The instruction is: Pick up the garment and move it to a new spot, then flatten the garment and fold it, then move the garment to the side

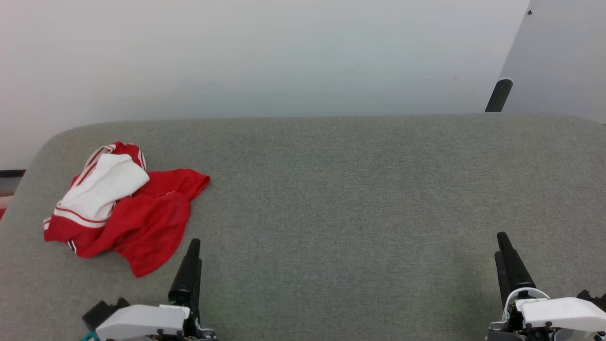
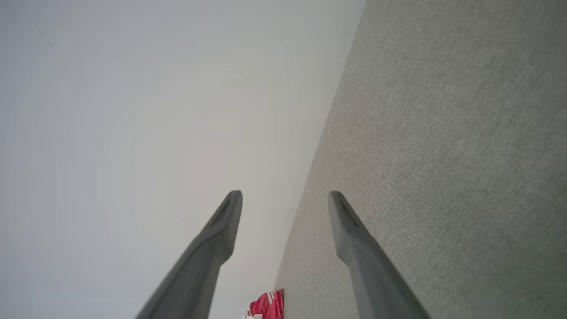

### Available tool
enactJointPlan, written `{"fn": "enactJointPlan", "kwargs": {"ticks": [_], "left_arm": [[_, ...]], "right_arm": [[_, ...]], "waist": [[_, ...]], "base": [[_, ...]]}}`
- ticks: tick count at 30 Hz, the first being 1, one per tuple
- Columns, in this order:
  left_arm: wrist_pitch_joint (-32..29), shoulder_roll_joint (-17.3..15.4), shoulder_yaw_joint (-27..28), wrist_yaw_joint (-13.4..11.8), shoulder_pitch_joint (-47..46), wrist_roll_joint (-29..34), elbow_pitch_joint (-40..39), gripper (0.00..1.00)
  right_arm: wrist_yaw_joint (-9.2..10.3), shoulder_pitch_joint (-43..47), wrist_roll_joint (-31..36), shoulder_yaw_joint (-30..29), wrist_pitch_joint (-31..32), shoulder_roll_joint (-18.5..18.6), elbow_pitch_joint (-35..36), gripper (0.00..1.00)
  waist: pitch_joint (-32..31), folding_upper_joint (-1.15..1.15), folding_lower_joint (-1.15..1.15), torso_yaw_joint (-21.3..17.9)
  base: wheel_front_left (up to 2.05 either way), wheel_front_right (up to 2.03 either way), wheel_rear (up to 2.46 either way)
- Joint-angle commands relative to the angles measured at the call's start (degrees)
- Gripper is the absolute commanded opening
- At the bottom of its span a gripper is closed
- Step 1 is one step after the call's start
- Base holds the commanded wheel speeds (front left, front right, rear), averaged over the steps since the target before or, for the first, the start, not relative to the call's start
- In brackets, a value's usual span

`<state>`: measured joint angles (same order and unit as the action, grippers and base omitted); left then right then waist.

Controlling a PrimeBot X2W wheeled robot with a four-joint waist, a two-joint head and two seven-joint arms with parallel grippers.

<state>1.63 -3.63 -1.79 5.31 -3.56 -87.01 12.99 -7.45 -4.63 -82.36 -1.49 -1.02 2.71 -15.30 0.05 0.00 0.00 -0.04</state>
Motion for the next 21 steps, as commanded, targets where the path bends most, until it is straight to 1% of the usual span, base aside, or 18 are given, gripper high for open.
{"fn": "enactJointPlan", "kwargs": {"ticks": [1,11,21], "left_arm": [[0.48,-0.65,-0.62,-0.28,-1.45,1.5,-1.02,1.0],[2.9,-1.73,-2.85,-1.85,-2.01,11.21,-1.08,1.0],[4.74,-1.82,-3.38,-3.28,-2.25,24.17,-1.53,1.0]], "right_arm": [[-0.02,-1.64,1.71,0.31,-0.5,0.27,0.87,1.0],[-0.02,-2.15,13.18,0.87,-2.67,0.4,0.69,1.0],[-0.03,-2.44,28.02,0.66,-4.32,0.29,1.12,1.0]], "waist": [[0.0,0.0,0.0,-0.01],[0.04,0.0,0.0,0.0],[0.25,0.0,0.0,0.06]], "base": [[0.0,0.0,0.0],[0.0,0.0,0.0],[0.0,0.0,0.0]]}}
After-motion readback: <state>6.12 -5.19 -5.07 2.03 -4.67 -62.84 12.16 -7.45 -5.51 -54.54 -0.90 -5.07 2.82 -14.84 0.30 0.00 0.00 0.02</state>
